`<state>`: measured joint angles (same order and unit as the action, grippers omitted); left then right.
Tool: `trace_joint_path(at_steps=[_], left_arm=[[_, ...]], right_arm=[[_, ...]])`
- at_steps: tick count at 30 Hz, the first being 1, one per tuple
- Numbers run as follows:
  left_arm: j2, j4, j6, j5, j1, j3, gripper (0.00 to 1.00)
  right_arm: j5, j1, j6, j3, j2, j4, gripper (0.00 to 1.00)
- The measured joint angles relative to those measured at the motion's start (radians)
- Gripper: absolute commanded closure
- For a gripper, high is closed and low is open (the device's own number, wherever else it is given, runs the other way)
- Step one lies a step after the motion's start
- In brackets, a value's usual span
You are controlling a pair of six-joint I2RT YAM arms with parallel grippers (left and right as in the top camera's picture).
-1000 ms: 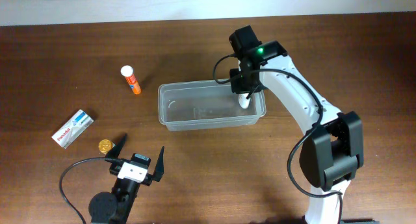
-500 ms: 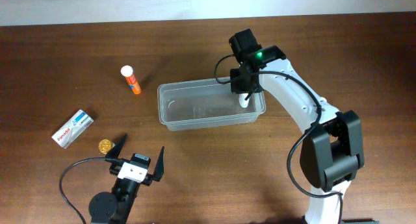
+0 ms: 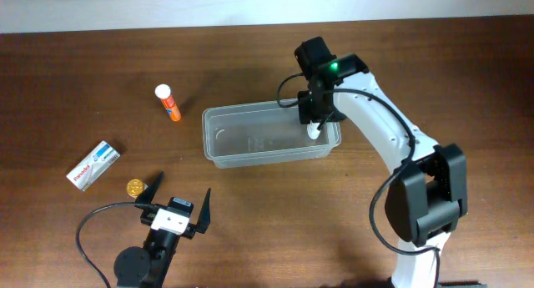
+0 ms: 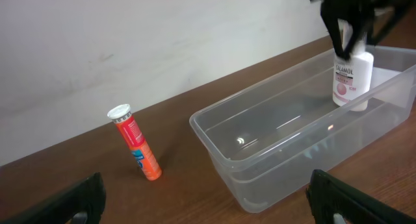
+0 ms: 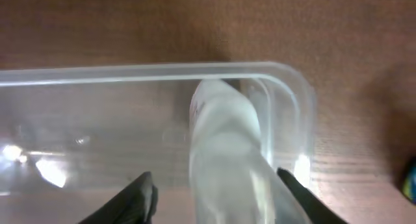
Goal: Pack container
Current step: 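Carry the spray bottle into the container's right end and release, then move right gripper to the dark brown bottle and grasp it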
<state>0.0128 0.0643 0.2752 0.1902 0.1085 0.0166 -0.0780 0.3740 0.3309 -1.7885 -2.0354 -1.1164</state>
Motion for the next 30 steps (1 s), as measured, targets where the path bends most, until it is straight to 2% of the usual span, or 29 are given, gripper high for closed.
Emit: trace_joint_path(at_steps=[3, 6, 13, 18, 25, 30], left_arm=[[0.000, 0.000, 0.000, 0.000, 0.000, 0.000, 0.01], [0.000, 0.000, 0.000, 0.000, 0.000, 0.000, 0.01], [0.000, 0.000, 0.000, 0.000, 0.000, 0.000, 0.01], [0.000, 0.000, 0.000, 0.000, 0.000, 0.000, 0.01], [0.000, 0.000, 0.000, 0.000, 0.000, 0.000, 0.00], [0.000, 0.000, 0.000, 0.000, 0.000, 0.000, 0.01]], right_arm=[[0.011, 0.000, -0.014, -0.106, 0.001, -0.077, 0.37], [0.015, 0.000, -0.037, -0.251, 0.005, -0.199, 0.28], [0.023, -0.050, -0.077, -0.544, 0.029, -0.467, 0.20], [0.023, -0.179, -0.082, -0.573, 0.039, -0.571, 0.15], [0.045, -0.366, -0.081, -0.570, 0.038, -0.576, 0.15], [0.064, -0.463, -0.101, -0.504, 0.039, -0.576, 0.15]])
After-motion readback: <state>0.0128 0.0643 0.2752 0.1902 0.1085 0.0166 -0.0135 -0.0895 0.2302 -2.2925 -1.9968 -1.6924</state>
